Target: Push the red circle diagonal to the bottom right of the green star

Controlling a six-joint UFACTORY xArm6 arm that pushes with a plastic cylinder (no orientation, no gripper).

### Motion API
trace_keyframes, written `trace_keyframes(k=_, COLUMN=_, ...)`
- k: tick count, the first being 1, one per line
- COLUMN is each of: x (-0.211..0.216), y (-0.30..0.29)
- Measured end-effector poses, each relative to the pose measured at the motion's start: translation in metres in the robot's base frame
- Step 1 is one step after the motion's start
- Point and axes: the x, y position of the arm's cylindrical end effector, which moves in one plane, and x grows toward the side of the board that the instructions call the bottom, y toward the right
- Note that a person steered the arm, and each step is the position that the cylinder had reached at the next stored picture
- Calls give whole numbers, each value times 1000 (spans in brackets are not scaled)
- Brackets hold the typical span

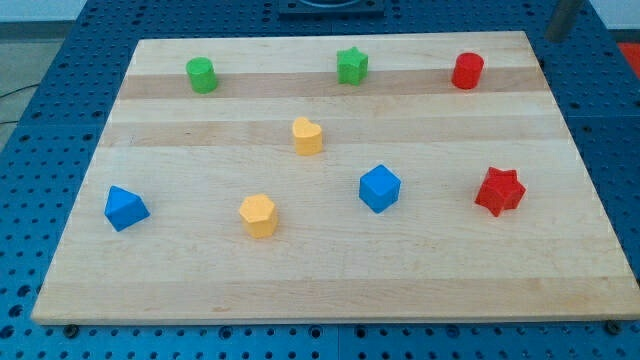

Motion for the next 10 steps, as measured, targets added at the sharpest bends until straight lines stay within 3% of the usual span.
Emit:
trace_keyframes(k=1, x=24, y=-13)
trace_keyframes(k=2, x=58, y=-63)
trace_keyframes(k=3, x=60, y=-131)
trace_keyframes(k=4, x=73, y=-138)
trace_keyframes(k=5, x=127, y=-172)
trace_keyframes(k=6, x=127, y=-208)
trace_keyframes(k=7, x=102, y=-159)
trace_keyframes(k=10, x=90, y=-155)
